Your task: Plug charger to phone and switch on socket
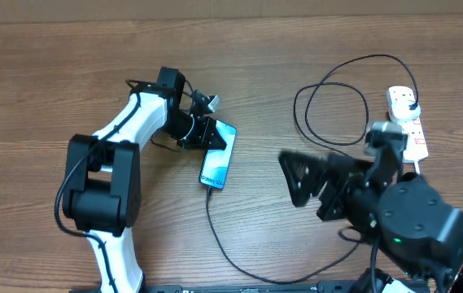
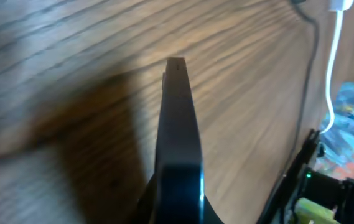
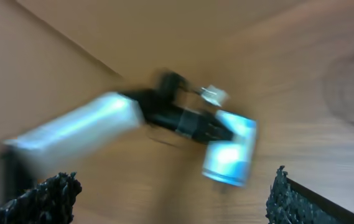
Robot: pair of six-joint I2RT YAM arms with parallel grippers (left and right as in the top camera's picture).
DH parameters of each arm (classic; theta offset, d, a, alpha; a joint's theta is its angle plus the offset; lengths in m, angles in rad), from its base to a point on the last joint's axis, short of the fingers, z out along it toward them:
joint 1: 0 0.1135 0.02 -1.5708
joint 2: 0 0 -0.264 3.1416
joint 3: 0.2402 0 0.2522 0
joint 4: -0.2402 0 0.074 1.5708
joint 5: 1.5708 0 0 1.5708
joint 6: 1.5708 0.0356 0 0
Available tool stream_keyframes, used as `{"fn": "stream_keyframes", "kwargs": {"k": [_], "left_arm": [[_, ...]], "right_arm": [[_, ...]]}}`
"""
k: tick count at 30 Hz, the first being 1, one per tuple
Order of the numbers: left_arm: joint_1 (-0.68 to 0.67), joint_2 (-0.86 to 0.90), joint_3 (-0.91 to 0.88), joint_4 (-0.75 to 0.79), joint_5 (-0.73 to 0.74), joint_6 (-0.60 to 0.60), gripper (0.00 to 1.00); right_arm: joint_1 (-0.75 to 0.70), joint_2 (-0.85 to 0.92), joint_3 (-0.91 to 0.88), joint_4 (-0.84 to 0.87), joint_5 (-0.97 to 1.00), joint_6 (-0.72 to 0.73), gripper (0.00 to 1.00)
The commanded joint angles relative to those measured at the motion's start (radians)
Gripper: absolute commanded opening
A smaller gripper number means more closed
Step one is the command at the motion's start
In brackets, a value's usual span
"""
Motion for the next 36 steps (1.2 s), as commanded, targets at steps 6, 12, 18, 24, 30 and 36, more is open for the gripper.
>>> {"fn": "stream_keyframes", "kwargs": {"k": [6, 12, 18, 24, 30, 36], "left_arm": [[0.008, 0.07, 0.025, 0.033, -0.114, -0.055, 0.04], [0.008, 0.071, 0.025, 0.096, -0.206, -0.235, 0.04], [0.008, 0.071, 0.025, 0.121, -0.23, -0.293, 0.06], [0.006, 0.072, 0.021, 0.116, -0.254, -0.289, 0.08], [0.006, 0.072, 0.021, 0.114, -0.26, -0.288, 0.11], [0.006, 0.072, 0.021, 0.114, -0.259, -0.262, 0.21]], "right_arm": [[-0.001, -0.003, 0.019, 0.3, -0.23, 0.131, 1.0], [-0.001, -0.003, 0.019, 0.315, -0.233, 0.13, 1.0], [-0.001, -0.003, 0.019, 0.315, -0.232, 0.077, 1.0], [-0.001, 0.002, 0.019, 0.307, -0.216, 0.066, 1.0], [-0.001, 0.002, 0.019, 0.312, -0.217, 0.066, 1.0], [-0.001, 0.003, 0.019, 0.3, -0.217, 0.066, 1.0]]}}
